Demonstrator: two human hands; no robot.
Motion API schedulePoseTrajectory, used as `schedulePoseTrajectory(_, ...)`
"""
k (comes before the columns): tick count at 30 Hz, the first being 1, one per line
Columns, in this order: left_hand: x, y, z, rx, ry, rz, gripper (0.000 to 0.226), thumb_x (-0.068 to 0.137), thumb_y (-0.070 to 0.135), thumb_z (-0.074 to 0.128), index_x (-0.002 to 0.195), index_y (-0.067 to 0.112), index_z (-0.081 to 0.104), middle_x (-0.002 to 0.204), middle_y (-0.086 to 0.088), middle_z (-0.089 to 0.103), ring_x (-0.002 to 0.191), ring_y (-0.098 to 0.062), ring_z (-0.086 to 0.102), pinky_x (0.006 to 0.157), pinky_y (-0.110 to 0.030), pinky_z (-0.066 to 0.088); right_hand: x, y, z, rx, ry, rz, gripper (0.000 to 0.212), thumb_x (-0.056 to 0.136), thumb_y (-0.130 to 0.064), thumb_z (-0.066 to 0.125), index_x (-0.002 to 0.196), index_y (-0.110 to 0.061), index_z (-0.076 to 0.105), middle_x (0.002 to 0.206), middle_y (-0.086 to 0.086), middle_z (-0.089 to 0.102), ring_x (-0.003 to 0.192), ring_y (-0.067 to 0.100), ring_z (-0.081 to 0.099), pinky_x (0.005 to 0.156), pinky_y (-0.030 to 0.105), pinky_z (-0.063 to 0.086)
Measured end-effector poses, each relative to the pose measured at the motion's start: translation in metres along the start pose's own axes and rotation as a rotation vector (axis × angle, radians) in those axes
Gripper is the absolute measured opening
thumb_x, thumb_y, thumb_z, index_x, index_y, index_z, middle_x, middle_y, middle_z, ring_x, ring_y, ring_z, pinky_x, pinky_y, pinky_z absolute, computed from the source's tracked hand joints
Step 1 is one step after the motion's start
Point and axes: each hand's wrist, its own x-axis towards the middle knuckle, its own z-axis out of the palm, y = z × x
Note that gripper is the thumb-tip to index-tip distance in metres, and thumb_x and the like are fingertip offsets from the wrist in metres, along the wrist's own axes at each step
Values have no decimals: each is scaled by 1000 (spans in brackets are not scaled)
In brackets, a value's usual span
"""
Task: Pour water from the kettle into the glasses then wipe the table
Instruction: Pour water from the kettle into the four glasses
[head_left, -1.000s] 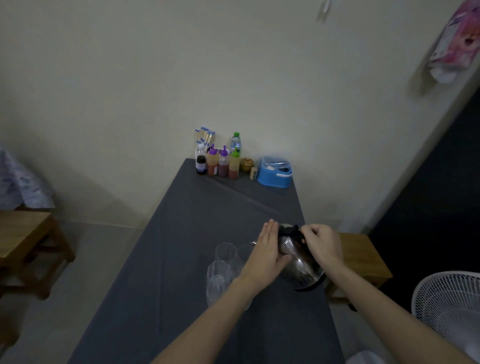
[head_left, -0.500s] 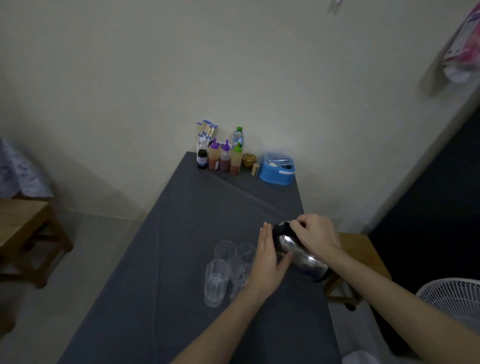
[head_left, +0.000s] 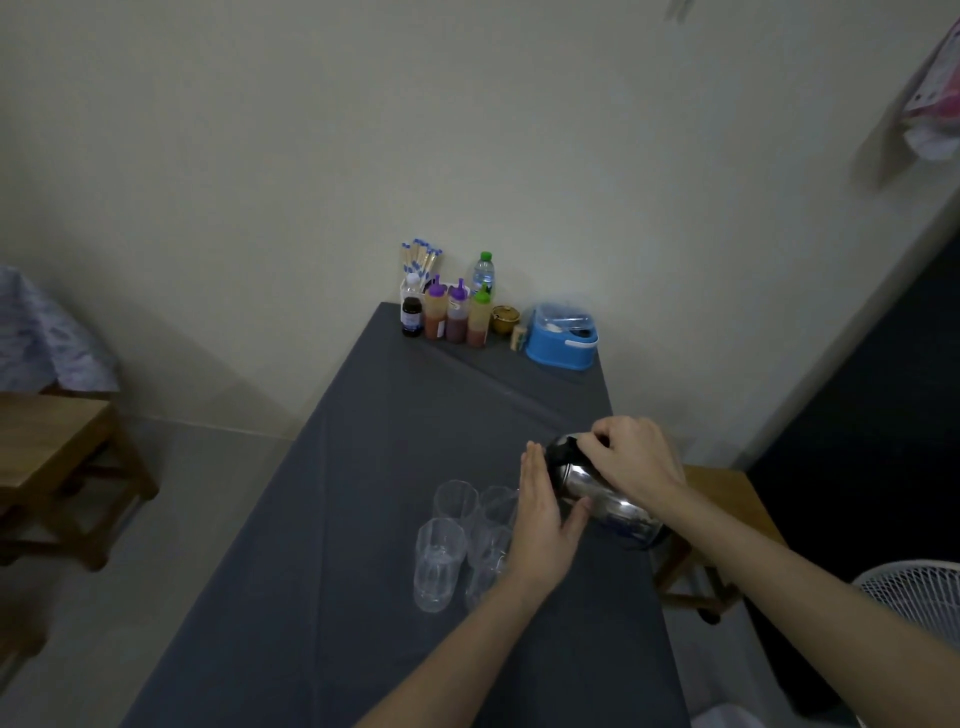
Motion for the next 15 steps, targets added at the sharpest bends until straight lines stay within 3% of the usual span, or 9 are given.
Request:
schedulePoseTrajectory(2, -1, 0, 1, -7, 8, 2, 84, 95, 31, 53, 152, 10, -5, 162, -2, -7, 145, -7, -11, 116, -17, -2, 1, -1, -1, -7, -6, -9, 35, 87, -26, 54, 58, -9, 63, 53, 5, 58, 49, 10, 48, 46, 27, 33)
schedulePoseTrajectory(6, -4, 4, 1, -15, 21, -4, 99, 79, 68, 34, 151, 15, -10, 161, 1, -10, 144, -4, -13, 112, -10, -5, 2, -3, -4, -57, -26, -38, 33, 88, -25, 54, 60, -10, 62, 53, 4, 55, 48, 10, 45, 44, 22, 27)
schedulePoseTrajectory(13, -4, 4, -1, -12, 42, 18, 102, 76, 72, 28, 150, 14, -10, 155, 9, -14, 144, -5, -13, 115, -14, -4, 6, -6, -4, -57, -17, -113, 37, 87, -26, 55, 53, -14, 54, 48, 2, 53, 49, 16, 52, 44, 24, 28)
schedulePoseTrajectory(15, -3, 5, -1, -5, 45, 19, 96, 82, 65, 33, 150, 13, -11, 155, 8, -14, 144, -4, -13, 115, -15, -3, 6, -9, -6, -70, -26, -119, 38, 88, -27, 55, 51, -17, 51, 46, -3, 48, 47, 11, 48, 44, 22, 25)
